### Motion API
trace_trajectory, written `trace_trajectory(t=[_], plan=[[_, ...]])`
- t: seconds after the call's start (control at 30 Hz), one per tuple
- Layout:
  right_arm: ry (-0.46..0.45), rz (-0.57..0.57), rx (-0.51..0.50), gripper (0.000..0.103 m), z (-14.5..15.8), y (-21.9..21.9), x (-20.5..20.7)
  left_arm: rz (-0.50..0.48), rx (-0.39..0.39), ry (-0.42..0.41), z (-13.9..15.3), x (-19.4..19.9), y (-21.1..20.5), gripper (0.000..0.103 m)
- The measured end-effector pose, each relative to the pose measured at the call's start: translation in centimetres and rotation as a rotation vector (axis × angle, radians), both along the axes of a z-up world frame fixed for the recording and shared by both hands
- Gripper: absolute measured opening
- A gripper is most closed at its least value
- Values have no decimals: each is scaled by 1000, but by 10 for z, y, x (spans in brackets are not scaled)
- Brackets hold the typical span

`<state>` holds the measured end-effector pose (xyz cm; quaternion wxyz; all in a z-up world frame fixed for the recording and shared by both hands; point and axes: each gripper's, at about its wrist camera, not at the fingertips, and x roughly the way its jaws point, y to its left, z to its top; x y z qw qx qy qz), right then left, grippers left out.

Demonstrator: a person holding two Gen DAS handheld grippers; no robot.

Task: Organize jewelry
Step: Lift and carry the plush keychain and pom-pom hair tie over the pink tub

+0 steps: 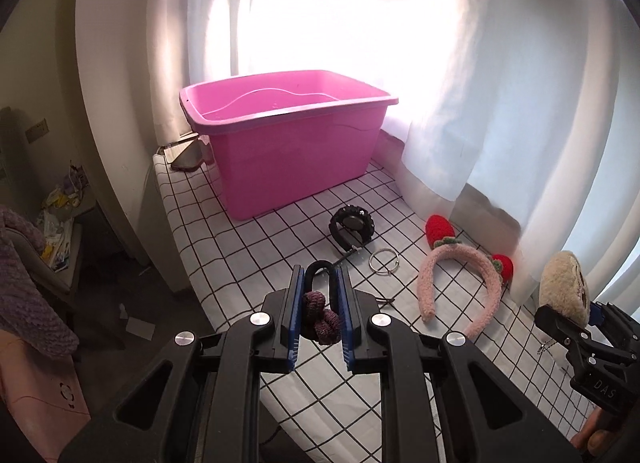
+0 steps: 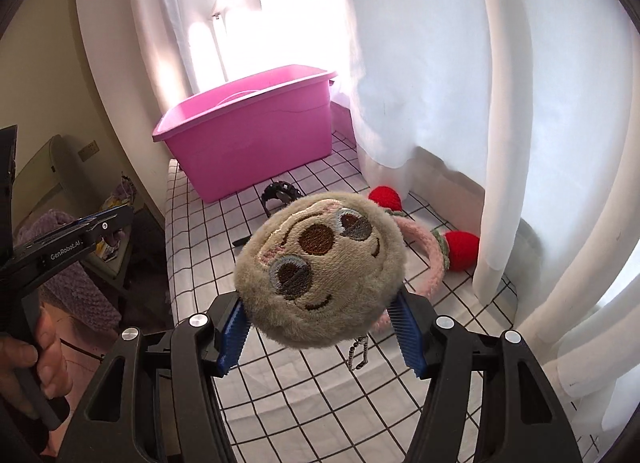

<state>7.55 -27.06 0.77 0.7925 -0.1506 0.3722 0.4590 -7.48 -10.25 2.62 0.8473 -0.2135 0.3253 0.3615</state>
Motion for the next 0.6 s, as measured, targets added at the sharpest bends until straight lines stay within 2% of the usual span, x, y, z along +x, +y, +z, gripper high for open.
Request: trace_trajectory(t=[0.27,0.43,0.6], plan=[[-38,17,79,60,33,76,-1,21,68,-57,37,-10,81,17],[-64,-41,110,60,45,141,9,-52,79,-74,44,2,155,17],[-83,-113,124,60,51,208,28,-124,123,-84,51,17,231,17]])
